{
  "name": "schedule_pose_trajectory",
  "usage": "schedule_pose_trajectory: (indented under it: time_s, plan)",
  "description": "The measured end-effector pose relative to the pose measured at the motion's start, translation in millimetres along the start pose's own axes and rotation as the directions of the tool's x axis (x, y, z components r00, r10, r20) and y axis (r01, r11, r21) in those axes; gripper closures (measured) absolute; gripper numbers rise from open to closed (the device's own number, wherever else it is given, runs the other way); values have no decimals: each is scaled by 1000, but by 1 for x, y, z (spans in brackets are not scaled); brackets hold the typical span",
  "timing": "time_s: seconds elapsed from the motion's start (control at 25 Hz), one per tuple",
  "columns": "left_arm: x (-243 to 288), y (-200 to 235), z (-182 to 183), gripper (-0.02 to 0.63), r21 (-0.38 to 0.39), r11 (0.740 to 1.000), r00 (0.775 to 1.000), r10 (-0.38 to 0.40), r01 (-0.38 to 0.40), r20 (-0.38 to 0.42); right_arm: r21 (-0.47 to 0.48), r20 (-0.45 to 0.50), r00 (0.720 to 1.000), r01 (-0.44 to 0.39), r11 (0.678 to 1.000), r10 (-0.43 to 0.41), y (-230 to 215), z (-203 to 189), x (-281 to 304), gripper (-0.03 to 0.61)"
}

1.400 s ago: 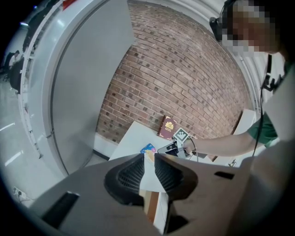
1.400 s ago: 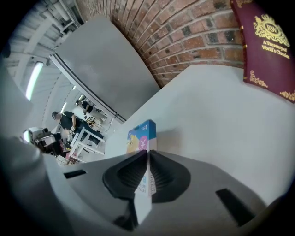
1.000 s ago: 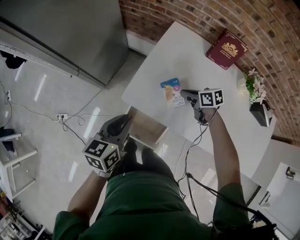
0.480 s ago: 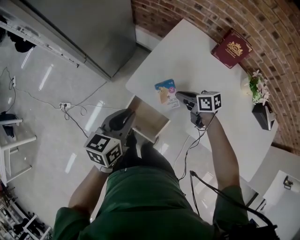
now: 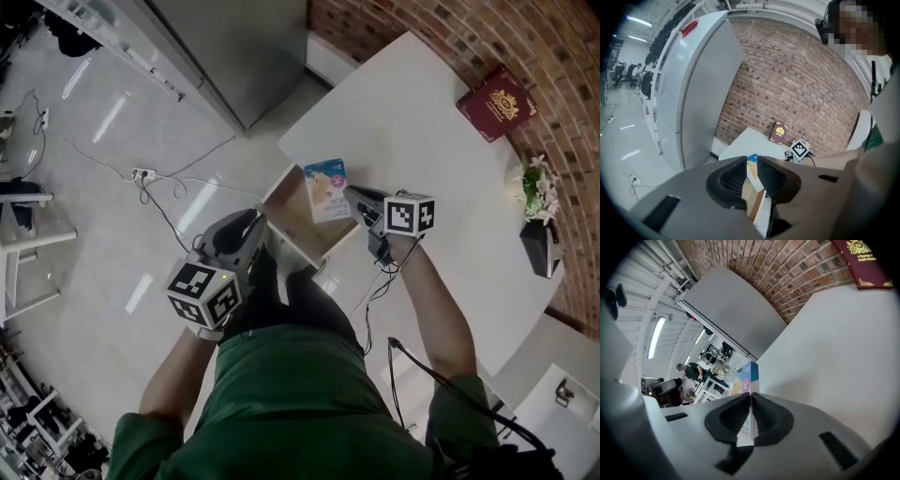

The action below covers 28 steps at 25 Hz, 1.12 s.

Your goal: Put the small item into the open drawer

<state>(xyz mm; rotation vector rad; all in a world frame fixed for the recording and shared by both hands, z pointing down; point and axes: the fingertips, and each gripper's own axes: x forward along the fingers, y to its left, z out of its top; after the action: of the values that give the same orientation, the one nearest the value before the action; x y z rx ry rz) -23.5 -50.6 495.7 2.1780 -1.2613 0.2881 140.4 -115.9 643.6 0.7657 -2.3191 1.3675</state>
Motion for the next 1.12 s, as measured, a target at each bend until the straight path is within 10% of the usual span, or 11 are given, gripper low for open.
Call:
schedule_pose_trajectory:
  time_s: [0.68, 1.12]
  plan:
    - [-7, 59, -19, 552, 1, 997, 993, -73, 73, -96, 231, 130, 985, 81, 969, -114, 30, -81, 58, 557]
    - [-11, 101, -43, 552, 13, 993, 976, -114, 118, -187, 393, 165, 917, 277, 877, -364, -49, -141, 108, 557]
